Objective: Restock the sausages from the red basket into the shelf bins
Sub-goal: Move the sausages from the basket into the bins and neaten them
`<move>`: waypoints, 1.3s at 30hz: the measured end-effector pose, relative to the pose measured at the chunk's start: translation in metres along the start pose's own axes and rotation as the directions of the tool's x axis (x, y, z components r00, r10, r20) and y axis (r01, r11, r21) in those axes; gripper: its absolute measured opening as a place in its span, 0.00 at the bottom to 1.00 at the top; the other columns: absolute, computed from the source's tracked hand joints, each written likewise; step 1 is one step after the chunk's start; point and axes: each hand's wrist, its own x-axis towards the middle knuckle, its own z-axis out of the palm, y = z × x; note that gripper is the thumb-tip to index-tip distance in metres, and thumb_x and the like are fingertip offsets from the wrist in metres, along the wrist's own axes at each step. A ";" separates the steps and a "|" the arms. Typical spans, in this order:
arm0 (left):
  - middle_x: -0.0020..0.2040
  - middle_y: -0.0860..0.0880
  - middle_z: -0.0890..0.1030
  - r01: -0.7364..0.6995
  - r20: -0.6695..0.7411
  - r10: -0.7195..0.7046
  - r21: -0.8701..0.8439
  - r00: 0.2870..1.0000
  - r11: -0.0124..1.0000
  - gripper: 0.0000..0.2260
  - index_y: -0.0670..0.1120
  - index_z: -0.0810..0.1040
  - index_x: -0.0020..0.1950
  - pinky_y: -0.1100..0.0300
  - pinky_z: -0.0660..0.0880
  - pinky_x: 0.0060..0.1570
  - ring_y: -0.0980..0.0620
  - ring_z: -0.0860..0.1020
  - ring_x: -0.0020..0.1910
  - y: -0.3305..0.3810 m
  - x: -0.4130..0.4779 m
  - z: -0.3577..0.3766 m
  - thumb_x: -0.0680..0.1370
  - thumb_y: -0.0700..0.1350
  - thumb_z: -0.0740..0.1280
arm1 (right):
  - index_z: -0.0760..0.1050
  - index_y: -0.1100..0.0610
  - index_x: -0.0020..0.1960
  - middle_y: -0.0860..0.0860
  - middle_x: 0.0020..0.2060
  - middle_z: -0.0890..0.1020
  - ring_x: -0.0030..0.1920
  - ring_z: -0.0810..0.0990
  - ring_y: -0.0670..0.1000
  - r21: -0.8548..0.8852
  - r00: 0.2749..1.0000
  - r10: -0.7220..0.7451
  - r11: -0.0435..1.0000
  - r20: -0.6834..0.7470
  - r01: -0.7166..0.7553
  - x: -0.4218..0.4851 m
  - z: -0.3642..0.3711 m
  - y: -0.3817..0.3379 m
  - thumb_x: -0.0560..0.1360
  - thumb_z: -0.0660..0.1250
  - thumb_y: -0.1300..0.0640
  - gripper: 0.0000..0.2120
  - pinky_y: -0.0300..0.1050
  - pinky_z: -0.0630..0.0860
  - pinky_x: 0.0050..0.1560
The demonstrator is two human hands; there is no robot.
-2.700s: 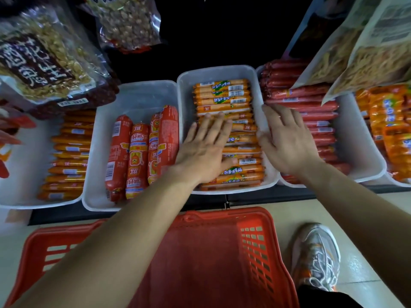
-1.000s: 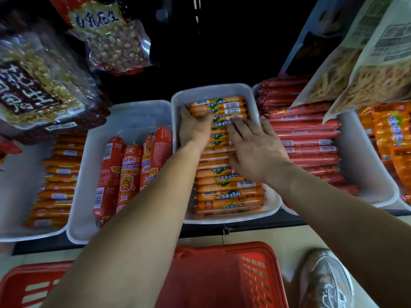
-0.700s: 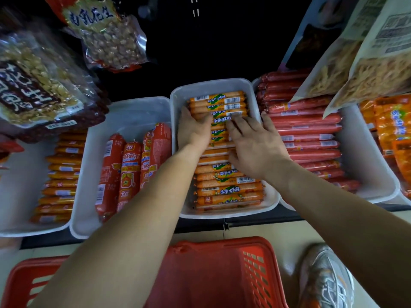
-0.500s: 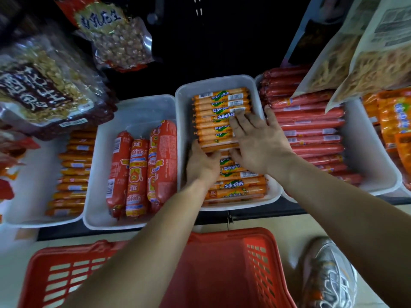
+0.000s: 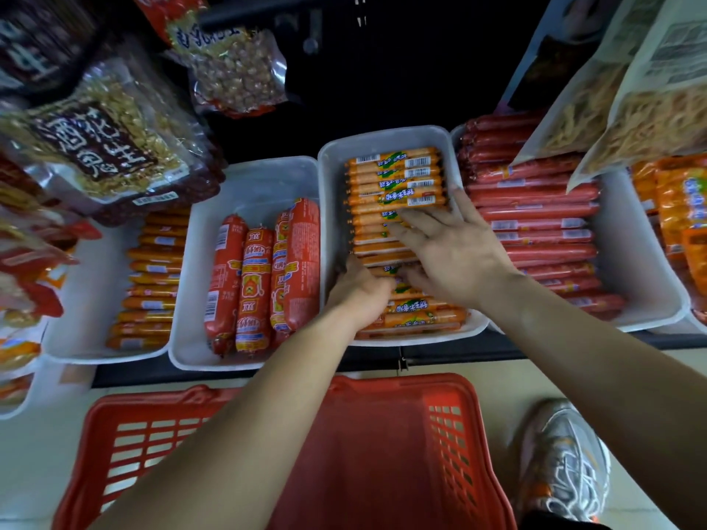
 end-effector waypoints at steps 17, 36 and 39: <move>0.72 0.47 0.72 -0.260 0.028 0.314 0.632 0.949 0.730 0.23 0.53 0.66 0.75 0.52 0.72 0.63 0.44 0.73 0.68 -0.048 -0.151 -0.163 0.80 0.54 0.62 | 0.66 0.51 0.73 0.53 0.67 0.71 0.64 0.74 0.58 -0.038 0.930 0.011 0.999 0.367 0.003 0.007 -0.137 -0.092 0.79 0.59 0.41 0.26 0.54 0.75 0.56; 0.82 0.49 0.49 -0.292 0.079 0.399 0.811 0.913 0.507 0.30 0.55 0.53 0.80 0.39 0.56 0.75 0.43 0.51 0.80 -0.128 -0.051 -0.172 0.81 0.60 0.57 | 0.32 0.46 0.80 0.55 0.78 0.30 0.80 0.39 0.59 0.026 0.910 0.076 0.995 0.408 -0.095 0.053 -0.046 -0.150 0.77 0.45 0.28 0.41 0.61 0.49 0.78; 0.82 0.54 0.45 -0.324 0.106 0.470 0.851 0.876 0.414 0.31 0.53 0.45 0.82 0.41 0.46 0.77 0.47 0.44 0.80 -0.130 -0.034 -0.177 0.82 0.61 0.52 | 0.30 0.47 0.79 0.56 0.75 0.25 0.78 0.29 0.56 0.023 0.923 0.062 0.997 0.380 -0.076 0.055 -0.036 -0.148 0.74 0.40 0.25 0.44 0.60 0.39 0.78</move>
